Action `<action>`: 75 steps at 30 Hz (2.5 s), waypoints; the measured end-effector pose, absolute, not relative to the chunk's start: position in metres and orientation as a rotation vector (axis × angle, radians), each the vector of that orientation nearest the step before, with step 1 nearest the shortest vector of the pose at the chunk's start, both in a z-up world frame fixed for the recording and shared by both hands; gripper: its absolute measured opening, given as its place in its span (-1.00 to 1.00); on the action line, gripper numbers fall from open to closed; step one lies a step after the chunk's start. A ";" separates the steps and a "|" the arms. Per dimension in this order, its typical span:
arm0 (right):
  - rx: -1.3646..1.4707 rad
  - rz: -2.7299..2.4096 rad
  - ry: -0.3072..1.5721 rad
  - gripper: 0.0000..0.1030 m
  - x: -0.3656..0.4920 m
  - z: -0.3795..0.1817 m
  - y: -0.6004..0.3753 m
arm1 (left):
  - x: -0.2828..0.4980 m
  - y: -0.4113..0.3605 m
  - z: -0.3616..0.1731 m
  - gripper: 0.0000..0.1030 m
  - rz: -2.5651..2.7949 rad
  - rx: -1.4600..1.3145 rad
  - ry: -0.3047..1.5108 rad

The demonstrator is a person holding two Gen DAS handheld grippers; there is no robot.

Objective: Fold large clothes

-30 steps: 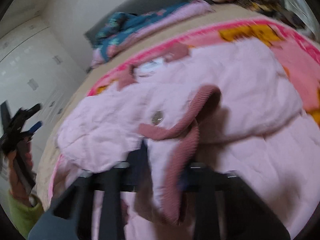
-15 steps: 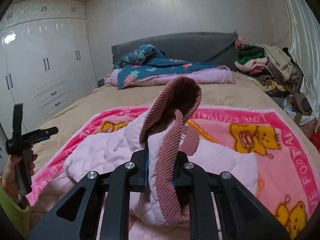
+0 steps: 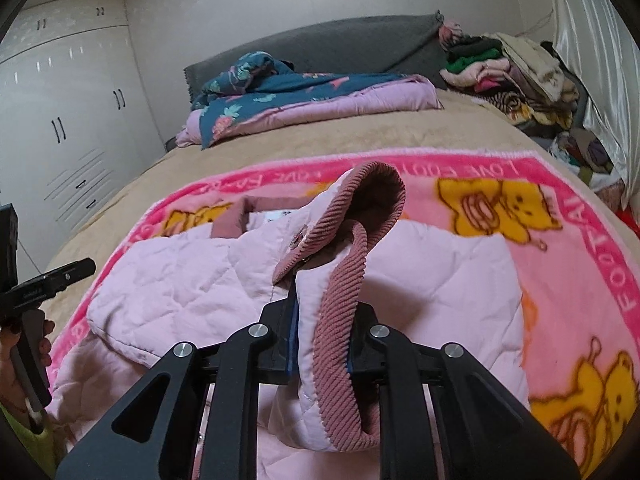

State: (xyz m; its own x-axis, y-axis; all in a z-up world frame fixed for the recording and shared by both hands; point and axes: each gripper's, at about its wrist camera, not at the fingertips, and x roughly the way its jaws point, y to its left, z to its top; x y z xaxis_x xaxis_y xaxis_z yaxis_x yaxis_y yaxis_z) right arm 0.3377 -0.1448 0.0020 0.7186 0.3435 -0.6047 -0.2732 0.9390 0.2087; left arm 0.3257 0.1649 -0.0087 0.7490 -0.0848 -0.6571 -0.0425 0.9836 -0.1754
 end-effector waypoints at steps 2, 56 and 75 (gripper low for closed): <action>0.101 0.322 0.705 -0.56 0.338 -0.002 -0.146 | 0.330 0.159 -0.016 0.82 -0.043 -0.178 0.747; -0.072 0.381 0.831 0.80 0.339 -0.046 -0.060 | 0.338 0.148 -0.063 0.84 -0.037 -0.135 0.923; 0.048 0.353 0.768 0.84 0.303 -0.014 -0.082 | 0.316 0.161 -0.013 0.84 -0.013 -0.167 0.805</action>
